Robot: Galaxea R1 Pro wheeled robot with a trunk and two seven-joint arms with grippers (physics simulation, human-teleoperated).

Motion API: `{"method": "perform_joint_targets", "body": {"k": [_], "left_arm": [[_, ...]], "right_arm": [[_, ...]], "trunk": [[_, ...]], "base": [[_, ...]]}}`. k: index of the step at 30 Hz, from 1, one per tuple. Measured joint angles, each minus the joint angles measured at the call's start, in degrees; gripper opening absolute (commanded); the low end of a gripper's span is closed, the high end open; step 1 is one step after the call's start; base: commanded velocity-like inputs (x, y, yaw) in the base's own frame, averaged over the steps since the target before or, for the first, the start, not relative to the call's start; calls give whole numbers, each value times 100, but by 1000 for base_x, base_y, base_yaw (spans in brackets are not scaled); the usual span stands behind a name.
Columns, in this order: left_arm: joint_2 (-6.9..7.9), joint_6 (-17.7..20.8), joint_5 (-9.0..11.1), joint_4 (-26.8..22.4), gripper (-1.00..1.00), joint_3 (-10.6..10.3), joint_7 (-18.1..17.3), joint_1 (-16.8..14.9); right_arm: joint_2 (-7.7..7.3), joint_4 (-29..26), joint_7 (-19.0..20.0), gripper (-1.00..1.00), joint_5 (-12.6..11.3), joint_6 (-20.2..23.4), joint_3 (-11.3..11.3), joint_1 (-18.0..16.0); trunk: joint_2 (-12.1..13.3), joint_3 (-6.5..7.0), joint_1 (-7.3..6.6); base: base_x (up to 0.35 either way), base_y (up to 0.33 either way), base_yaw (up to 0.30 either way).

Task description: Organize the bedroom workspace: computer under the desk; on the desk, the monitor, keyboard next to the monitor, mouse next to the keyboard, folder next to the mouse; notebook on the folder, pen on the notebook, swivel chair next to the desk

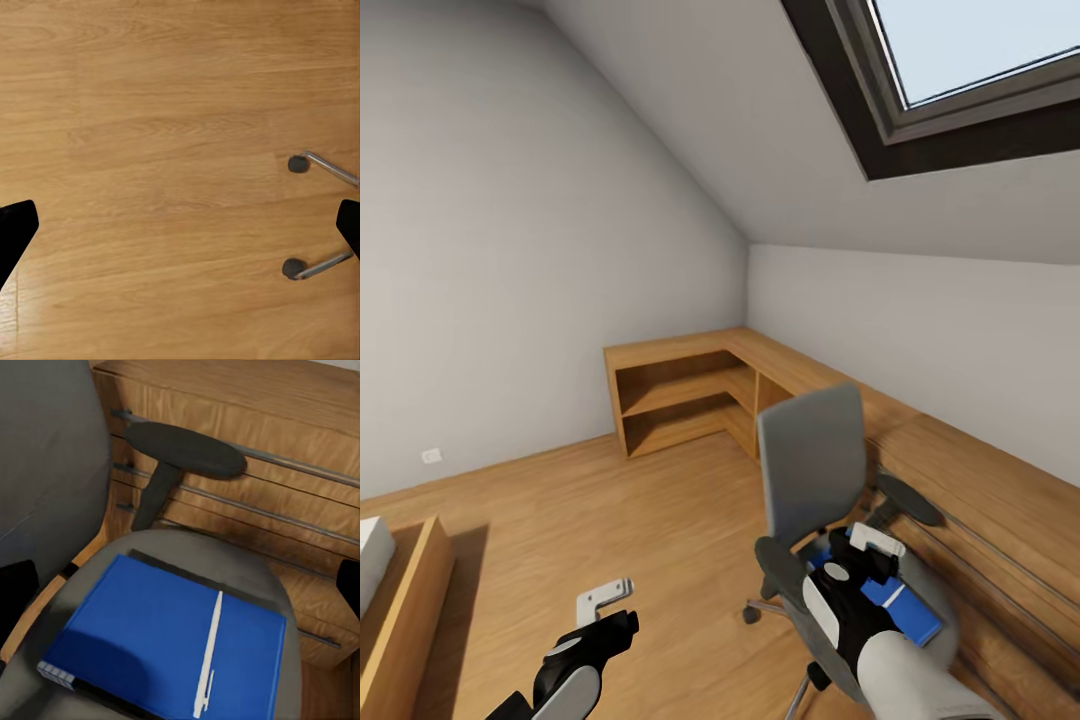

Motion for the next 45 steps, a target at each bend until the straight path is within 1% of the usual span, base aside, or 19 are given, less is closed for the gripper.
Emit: {"method": "perform_joint_targets", "body": {"k": [2, 3, 5, 6, 9, 10, 14, 15, 17, 18, 20, 22, 24, 27, 30, 35, 40, 43, 45], "left_arm": [[0, -1, -2, 1, 100, 0, 0, 0], [1, -1, 0, 1, 100, 1, 0, 0], [1, -1, 0, 1, 100, 1, 0, 0], [1, -1, 2, 1, 100, 1, 0, 0], [1, -2, 1, 2, 100, 1, 1, 0], [1, -2, 0, 1, 100, 1, 1, 0], [1, -2, 3, 2, 100, 1, 0, 0], [1, -2, 3, 2, 100, 1, 0, 0], [1, -2, 3, -1, 100, 2, 2, 0], [-2, -2, 3, -7, 100, 13, 6, 0], [-5, -2, 4, -17, 100, 28, 12, 0], [-7, -2, 4, -29, 100, 40, 21, 0], [-10, -28, 4, -38, 100, 47, 25, 0], [-8, -464, 15, -111, 100, 155, 29, 0], [-8, -675, 24, -141, 100, 198, 28, 0], [-9, -789, 25, -159, 100, 219, 28, 0], [-14, -823, 23, -164, 100, 219, 28, 0], [-16, -832, 23, -165, 100, 217, 28, 0], [-16, -834, 22, -165, 100, 218, 28, 0]], "right_arm": [[-34, 0, 6, 100, -120, 0, -17, 0], [-72, 0, 11, 100, -256, 6, -28, 0], [-113, -2, 19, 100, -397, 29, -35, 0], [-153, -4, 36, 100, -522, 105, -39, 0], [-212, -8, 109, 100, -668, 347, -46, 0], [-251, -13, 218, 100, -756, 533, -52, 0], [-348, -25, 587, 100, -1027, 838, -58, 0], [-398, -30, 781, 100, -1218, 965, -60, -1], [-453, -33, 956, 100, -1435, 1096, -61, -1], [-530, -36, 1083, 100, -1688, 1228, -62, -1], [-643, -40, 1199, 100, -1991, 1368, -62, -2], [-746, -42, 1283, 100, -2224, 1481, -62, -3], [-770, -42, 1300, 100, -2271, 1503, -62, -2], [-830, -42, 1306, 100, -2326, 1525, -62, -2], [-880, -42, 1307, 100, -2369, 1530, -62, -2], [-1016, -42, 1319, 100, -2469, 1534, -62, -2], [-1172, -36, 1344, 100, -2654, 1588, -62, -3], [-1263, -23, 1516, 100, -2748, 1844, -62, -3], [-1284, -20, 1634, 100, -2760, 1984, -62, -3]], "trunk": [[0, 0, 0], [0, 0, 0], [0, 0, 1], [1, 0, 1], [1, 0, 2], [1, 0, 2], [1, 0, 3], [1, 0, 3], [1, 0, 3], [1, 0, 3], [1, 0, 3], [1, 0, 3], [1, 0, 3], [1, 0, 3], [-118, -53, 68], [-319, -143, 178], [-519, -233, 288], [-640, -287, 354], [-720, -323, 398]], "base": [[276, 0, 0], [253, 0, 0], [203, 0, 0], [137, 0, 0], [85, 0, 0], [45, 0, 0], [26, 0, 0], [12, 0, 0], [8, 0, 0], [5, 0, 0], [3, 0, 0], [0, 0, 0], [0, 0, 0], [0, 0, 0], [0, 0, 0], [0, 0, 0], [0, 0, 0], [0, 0, 0], [0, 0, 0]]}}
